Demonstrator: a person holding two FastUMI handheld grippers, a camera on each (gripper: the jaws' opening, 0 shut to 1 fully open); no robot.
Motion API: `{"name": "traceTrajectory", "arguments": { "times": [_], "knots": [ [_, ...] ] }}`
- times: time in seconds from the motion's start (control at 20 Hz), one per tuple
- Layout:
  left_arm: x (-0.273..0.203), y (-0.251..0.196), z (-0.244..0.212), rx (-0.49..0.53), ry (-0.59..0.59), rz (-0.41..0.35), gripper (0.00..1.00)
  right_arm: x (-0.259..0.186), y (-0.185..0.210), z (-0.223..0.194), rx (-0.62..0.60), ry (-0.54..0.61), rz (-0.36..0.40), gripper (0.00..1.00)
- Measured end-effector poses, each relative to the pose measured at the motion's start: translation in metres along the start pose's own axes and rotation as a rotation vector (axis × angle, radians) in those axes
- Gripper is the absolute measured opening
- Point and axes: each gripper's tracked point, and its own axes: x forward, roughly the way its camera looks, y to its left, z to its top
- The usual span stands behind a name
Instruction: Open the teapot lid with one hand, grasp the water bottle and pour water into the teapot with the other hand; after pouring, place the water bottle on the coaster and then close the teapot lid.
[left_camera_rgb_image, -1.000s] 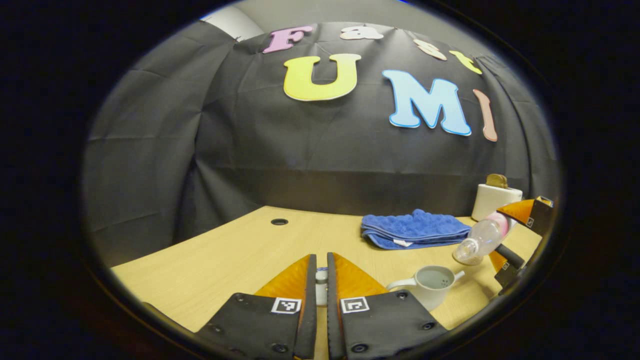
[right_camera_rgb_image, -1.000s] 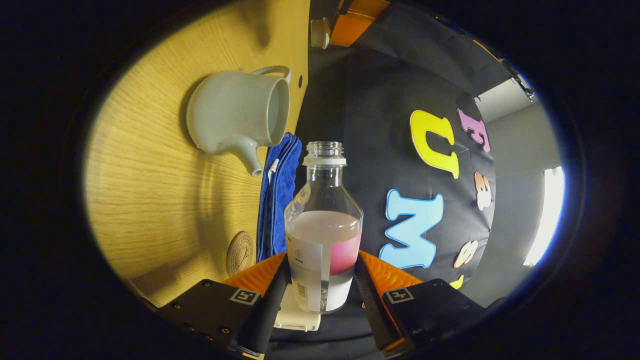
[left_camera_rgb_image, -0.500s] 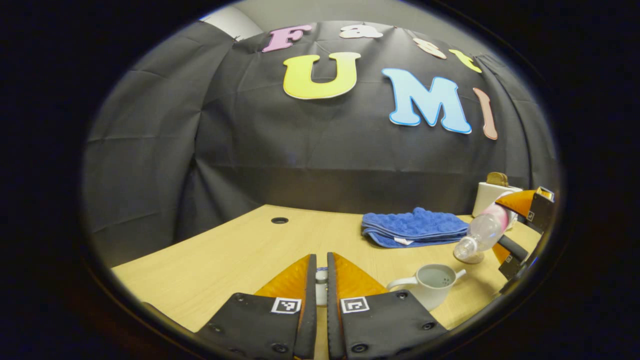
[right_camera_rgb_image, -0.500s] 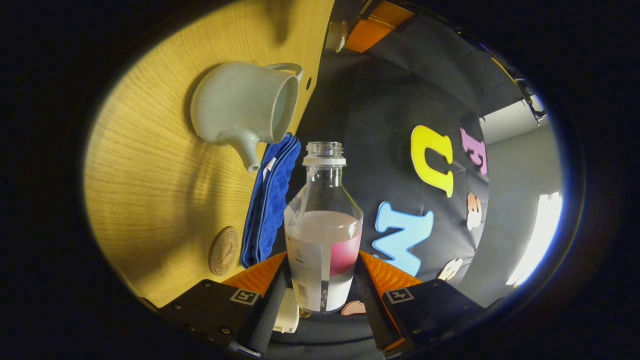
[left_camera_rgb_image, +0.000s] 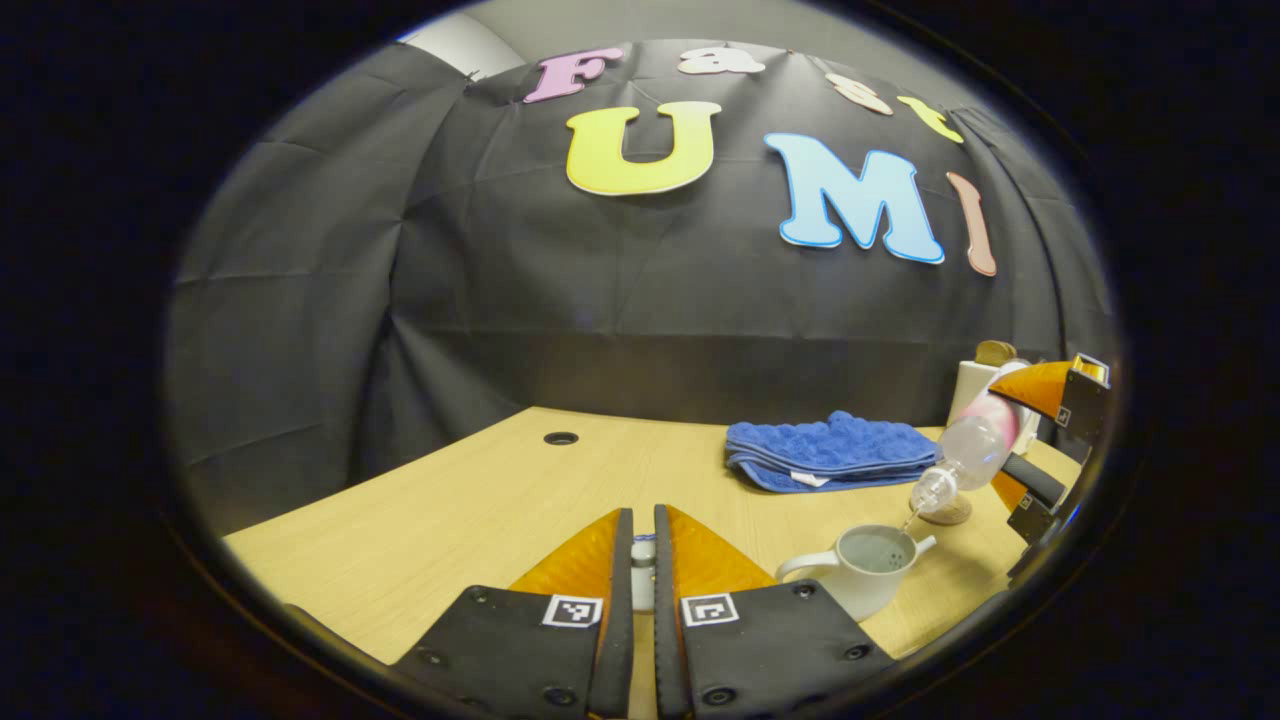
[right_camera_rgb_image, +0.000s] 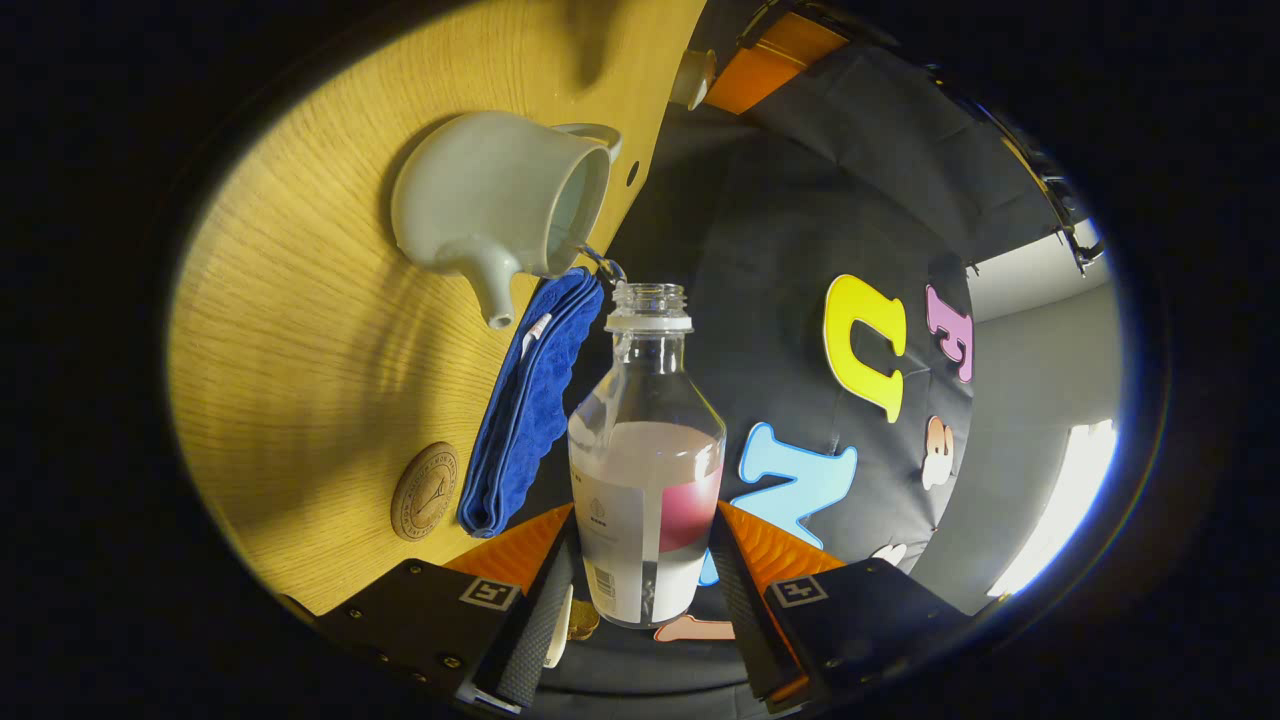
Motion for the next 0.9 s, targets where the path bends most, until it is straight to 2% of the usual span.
{"name": "traceTrajectory", "arguments": {
  "times": [0.9],
  "knots": [
    [0.0, 0.002, -0.003, -0.002, 0.011, 0.006, 0.16, 0.007, -0.018, 0.003, -0.081, -0.041, -0.034, 0.76]
  ]
}}
